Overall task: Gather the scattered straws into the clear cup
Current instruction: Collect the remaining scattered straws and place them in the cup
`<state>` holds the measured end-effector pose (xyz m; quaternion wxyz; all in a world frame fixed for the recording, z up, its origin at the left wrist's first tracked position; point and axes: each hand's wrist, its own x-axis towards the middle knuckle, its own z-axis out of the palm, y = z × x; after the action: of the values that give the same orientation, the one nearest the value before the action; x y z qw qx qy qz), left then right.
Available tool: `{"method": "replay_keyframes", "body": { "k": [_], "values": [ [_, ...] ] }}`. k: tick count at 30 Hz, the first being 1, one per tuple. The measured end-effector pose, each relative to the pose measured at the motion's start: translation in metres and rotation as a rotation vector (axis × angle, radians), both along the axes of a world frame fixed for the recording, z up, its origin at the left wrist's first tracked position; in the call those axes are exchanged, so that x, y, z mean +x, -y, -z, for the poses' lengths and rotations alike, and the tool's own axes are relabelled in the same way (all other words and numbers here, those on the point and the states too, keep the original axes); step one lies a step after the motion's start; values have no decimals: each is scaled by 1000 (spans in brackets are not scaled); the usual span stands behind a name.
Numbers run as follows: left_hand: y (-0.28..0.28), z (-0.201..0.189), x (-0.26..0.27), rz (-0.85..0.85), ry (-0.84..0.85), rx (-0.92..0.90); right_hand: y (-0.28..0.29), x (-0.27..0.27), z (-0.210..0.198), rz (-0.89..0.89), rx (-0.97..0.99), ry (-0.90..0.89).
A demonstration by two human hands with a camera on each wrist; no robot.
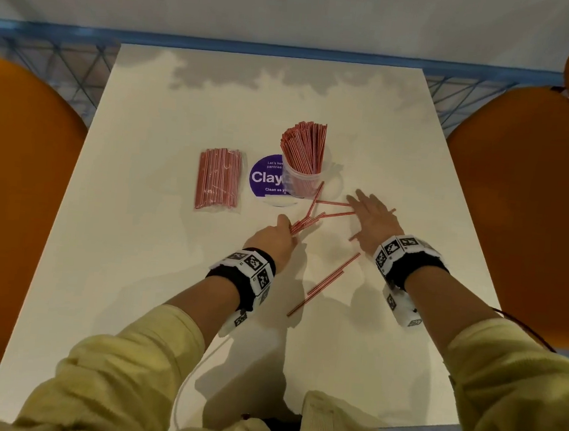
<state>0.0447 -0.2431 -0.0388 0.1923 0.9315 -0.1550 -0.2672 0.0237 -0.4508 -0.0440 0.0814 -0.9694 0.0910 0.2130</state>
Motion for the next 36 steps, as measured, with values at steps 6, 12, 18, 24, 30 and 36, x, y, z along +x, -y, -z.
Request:
{"method": "replay_keyframes", "body": {
  "k": [6,12,18,24,30,36],
  "values": [
    [11,4,1,36,59,87,-4,12,11,-17,18,98],
    [15,4,-18,150,133,235,-15,2,13,148,47,95],
    [18,2,-32,81,25,265,-34,-9,13,141,-55,-62],
    [14,1,-43,-13,-67,216,-46,-20,15,108,-92,-69],
    [-1,-2,-49,22,-99,138,-54,-30,13,161,-42,16],
    [-16,-7,-48,146,-144,48,-62,-27,10,301,-61,-60]
  ]
}}
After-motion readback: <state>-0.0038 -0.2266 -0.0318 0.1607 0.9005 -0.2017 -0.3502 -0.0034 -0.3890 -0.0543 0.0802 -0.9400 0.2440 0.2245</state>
